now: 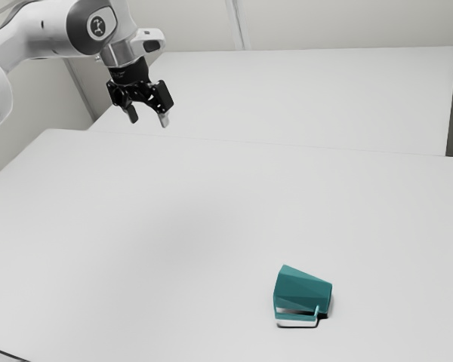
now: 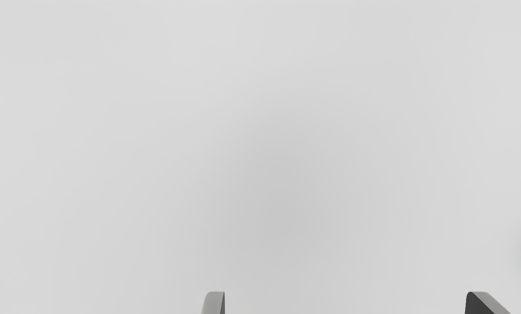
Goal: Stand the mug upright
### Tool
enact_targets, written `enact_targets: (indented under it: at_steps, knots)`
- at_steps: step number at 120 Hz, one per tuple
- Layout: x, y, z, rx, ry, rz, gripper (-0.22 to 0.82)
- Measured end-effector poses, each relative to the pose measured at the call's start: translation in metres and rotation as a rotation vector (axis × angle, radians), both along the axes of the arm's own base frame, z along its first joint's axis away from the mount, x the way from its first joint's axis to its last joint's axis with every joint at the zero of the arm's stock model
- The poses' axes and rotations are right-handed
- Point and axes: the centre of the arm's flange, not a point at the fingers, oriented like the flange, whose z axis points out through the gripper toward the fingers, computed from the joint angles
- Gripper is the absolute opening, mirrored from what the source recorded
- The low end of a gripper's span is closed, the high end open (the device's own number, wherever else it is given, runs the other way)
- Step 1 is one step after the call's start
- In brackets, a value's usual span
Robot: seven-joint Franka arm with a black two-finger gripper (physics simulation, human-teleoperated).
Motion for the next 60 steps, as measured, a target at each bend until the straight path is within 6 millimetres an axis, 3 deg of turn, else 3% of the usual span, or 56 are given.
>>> enact_targets:
  at_steps: [46,52,60]
  knots:
    - [-0.003,-0.004,0.001,-0.005,0.011,-0.025,0.60]
    - [-0.007,-0.008,-0.009,-0.031,0.037,-0.026,0.60]
    - [-0.028,-0.011,-0.025,-0.094,0.067,-0.014,0.60]
